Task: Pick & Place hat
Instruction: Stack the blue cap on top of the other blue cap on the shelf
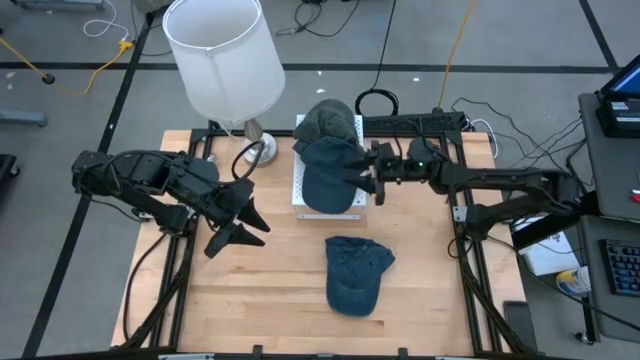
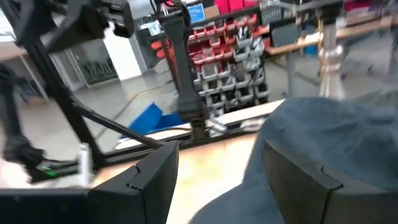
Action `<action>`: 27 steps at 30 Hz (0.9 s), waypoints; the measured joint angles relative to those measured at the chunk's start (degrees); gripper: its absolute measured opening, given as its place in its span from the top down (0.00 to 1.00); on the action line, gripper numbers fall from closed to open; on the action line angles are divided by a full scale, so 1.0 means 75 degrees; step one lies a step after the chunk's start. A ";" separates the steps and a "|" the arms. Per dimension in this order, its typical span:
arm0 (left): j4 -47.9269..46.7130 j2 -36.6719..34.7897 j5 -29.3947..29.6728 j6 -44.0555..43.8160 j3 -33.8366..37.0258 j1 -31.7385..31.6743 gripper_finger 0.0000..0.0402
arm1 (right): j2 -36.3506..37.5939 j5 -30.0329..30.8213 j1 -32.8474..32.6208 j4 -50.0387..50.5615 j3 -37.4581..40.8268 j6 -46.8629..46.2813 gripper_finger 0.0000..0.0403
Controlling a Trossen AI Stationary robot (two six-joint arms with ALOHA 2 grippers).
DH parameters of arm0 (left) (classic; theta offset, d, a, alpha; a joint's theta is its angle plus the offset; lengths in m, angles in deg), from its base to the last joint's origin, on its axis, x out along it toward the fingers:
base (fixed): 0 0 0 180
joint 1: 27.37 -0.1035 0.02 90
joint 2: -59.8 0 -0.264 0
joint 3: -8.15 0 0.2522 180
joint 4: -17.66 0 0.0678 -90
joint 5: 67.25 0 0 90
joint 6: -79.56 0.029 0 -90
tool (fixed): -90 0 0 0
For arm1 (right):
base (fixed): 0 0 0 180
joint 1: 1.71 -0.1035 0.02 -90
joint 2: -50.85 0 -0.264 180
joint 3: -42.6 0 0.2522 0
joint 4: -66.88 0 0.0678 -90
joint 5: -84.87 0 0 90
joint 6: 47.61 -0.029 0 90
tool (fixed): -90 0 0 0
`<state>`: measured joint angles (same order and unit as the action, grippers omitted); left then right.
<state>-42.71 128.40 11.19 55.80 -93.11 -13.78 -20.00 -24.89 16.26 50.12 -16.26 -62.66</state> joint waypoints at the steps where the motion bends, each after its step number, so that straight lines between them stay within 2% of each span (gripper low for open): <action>1: -0.0001 0.0002 0.0000 0.0039 0.0000 0.0000 0.54 | 0.0155 0.0002 -0.0060 0.0222 0.0000 -0.0239 0.45; 5: -0.0067 0.0000 0.0041 0.0266 0.0000 0.0000 0.54 | 0.0737 0.0004 -0.0373 0.1079 0.0000 -0.0476 0.45; 7: -0.0064 -0.0005 0.0337 0.0543 0.0000 0.0000 0.54 | 0.1001 0.0006 -0.0541 0.1363 0.0000 -0.0494 0.45; 13: -0.0068 -0.0537 0.2746 0.1567 0.0086 0.0168 0.54 | 0.1627 0.0049 -0.1047 0.2607 0.0000 -0.0890 0.45; 15: 0.0228 -0.0884 0.3187 0.1986 0.0330 0.0222 0.54 | 0.1770 0.0070 -0.1268 0.2971 0.0000 -0.1030 0.45; 21: 0.1638 -0.2043 0.3281 0.2749 0.1513 0.0251 0.54 | 0.1978 0.0029 -0.2101 0.3454 0.0000 -0.1931 0.45; 27: 0.3383 -0.2800 0.3290 0.2656 0.2889 0.0251 0.54 | 0.2018 0.0283 -0.3244 0.3893 0.0000 -0.5092 0.45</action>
<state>-17.34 107.40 35.87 75.72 -71.45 -11.90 -4.87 -22.77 -8.07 79.32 -16.26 -100.84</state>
